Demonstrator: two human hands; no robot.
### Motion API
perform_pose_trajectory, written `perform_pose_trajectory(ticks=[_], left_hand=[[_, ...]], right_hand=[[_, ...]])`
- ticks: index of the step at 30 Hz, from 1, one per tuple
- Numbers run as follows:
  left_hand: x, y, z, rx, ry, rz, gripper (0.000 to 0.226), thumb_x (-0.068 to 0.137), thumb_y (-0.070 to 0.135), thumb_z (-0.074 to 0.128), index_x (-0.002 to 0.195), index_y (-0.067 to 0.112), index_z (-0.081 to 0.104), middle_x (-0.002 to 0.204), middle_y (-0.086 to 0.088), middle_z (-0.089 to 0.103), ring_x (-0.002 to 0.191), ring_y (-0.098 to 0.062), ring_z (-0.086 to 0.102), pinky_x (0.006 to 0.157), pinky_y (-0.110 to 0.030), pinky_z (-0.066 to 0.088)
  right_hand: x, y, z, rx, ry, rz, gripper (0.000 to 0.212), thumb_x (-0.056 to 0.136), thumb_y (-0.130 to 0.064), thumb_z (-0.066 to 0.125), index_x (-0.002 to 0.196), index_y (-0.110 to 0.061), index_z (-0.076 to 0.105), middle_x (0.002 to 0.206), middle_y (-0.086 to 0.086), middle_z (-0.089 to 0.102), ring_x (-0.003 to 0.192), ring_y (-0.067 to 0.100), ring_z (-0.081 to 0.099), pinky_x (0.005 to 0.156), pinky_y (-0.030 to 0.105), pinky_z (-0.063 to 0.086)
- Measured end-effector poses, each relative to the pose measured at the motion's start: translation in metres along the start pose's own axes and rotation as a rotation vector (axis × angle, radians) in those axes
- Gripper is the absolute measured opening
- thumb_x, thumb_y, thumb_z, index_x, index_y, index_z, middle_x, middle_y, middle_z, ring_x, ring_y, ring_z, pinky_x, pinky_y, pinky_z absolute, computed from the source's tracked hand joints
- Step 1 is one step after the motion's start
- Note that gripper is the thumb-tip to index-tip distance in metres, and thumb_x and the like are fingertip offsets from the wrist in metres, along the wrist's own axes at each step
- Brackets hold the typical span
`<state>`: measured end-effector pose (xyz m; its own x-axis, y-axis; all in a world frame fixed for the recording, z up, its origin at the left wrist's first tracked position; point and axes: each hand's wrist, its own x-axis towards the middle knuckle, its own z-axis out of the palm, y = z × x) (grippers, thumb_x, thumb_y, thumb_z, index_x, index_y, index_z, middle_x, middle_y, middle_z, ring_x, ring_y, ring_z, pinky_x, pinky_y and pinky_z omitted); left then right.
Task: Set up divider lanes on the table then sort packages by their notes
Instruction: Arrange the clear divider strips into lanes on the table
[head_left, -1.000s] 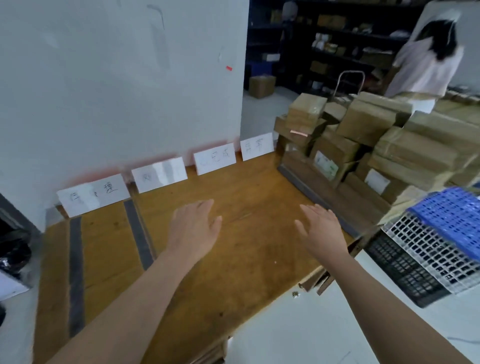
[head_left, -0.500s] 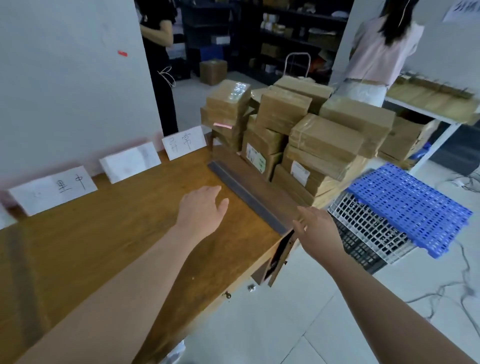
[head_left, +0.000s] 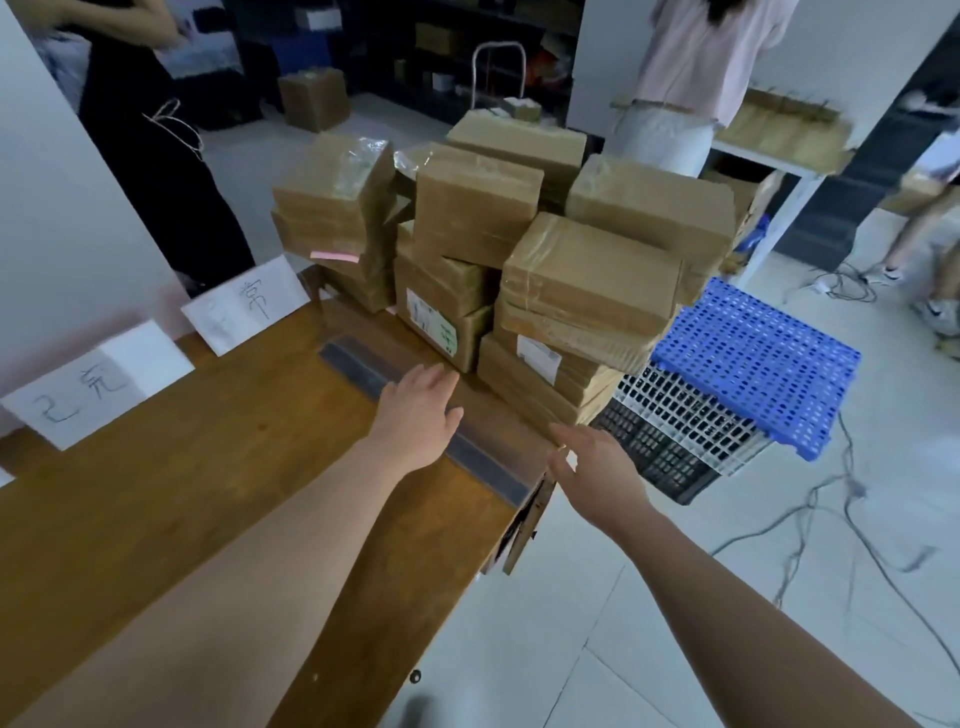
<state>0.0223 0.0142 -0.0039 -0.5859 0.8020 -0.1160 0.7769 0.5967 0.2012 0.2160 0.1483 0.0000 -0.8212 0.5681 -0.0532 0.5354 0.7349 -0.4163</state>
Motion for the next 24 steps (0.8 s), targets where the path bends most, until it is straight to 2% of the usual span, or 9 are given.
perform_pose_trajectory(ticks=[3,6,9,12,15,18,21,24], left_hand=[[0.024,0.0,0.005,0.043,-0.122,0.04,0.06,0.102,0.047,0.031,0.155,0.024,0.014,0.164,-0.001,0.006,0.151,-0.025,0.003,0.12,-0.053,0.014],[0.038,-0.003,0.01,0.037,-0.164,0.05,0.061,0.102,0.05,0.028,0.156,0.026,0.011,0.164,0.001,0.001,0.151,-0.023,-0.001,0.12,-0.054,0.012],[0.033,-0.01,0.018,-0.028,-0.184,0.034,0.059,0.102,0.048,0.031,0.155,0.028,0.014,0.165,0.003,0.002,0.15,-0.023,0.01,0.12,-0.05,0.019],[0.019,-0.017,0.027,-0.199,-0.19,-0.027,0.058,0.102,0.043,0.037,0.155,0.032,0.014,0.164,0.012,-0.002,0.147,-0.022,0.025,0.116,-0.043,0.032],[0.012,-0.022,0.029,-0.284,-0.097,-0.046,0.053,0.102,0.036,0.044,0.152,0.032,0.028,0.162,0.011,0.014,0.142,-0.019,0.034,0.113,-0.038,0.038],[0.014,-0.027,0.021,-0.255,0.01,-0.064,0.04,0.1,0.03,0.05,0.139,0.03,0.051,0.147,0.006,0.042,0.126,-0.019,0.048,0.105,-0.034,0.044],[0.014,-0.03,0.014,-0.077,0.096,-0.124,0.025,0.096,0.033,0.056,0.119,0.031,0.067,0.13,0.005,0.058,0.122,-0.022,0.045,0.103,-0.036,0.038],[0.017,-0.032,0.009,-0.001,0.136,-0.14,0.016,0.092,0.033,0.064,0.105,0.03,0.074,0.115,0.006,0.068,0.12,-0.019,0.049,0.113,-0.039,0.027]], right_hand=[[0.009,0.003,0.003,0.039,-0.002,0.039,0.038,0.098,-0.026,0.049,0.134,-0.017,0.056,0.136,0.001,0.057,0.126,0.021,0.049,0.106,0.029,0.033],[0.015,0.007,0.005,0.057,-0.011,0.04,0.038,0.098,-0.03,0.05,0.133,-0.019,0.058,0.134,-0.001,0.059,0.124,0.02,0.051,0.105,0.03,0.036],[0.023,0.012,0.006,0.086,-0.029,0.046,0.036,0.098,-0.031,0.05,0.13,-0.018,0.06,0.131,0.0,0.061,0.121,0.021,0.053,0.104,0.033,0.041],[0.028,0.014,0.007,0.111,-0.046,0.026,0.03,0.098,-0.025,0.051,0.12,-0.011,0.065,0.12,0.006,0.067,0.111,0.025,0.058,0.095,0.035,0.046],[0.033,0.014,0.01,0.121,-0.073,-0.005,0.027,0.097,-0.019,0.052,0.112,-0.001,0.066,0.111,0.013,0.068,0.104,0.03,0.06,0.088,0.038,0.049],[0.036,0.012,0.012,0.152,-0.088,-0.031,0.034,0.098,-0.024,0.051,0.128,-0.013,0.061,0.126,0.003,0.064,0.116,0.022,0.057,0.097,0.033,0.045],[0.036,0.011,0.012,0.172,-0.109,-0.031,0.038,0.099,-0.028,0.049,0.134,-0.017,0.057,0.133,0.001,0.06,0.12,0.02,0.056,0.102,0.034,0.044],[0.037,0.012,0.01,0.191,-0.11,-0.013,0.038,0.099,-0.029,0.048,0.134,-0.019,0.056,0.134,-0.001,0.059,0.122,0.018,0.055,0.104,0.035,0.043]])
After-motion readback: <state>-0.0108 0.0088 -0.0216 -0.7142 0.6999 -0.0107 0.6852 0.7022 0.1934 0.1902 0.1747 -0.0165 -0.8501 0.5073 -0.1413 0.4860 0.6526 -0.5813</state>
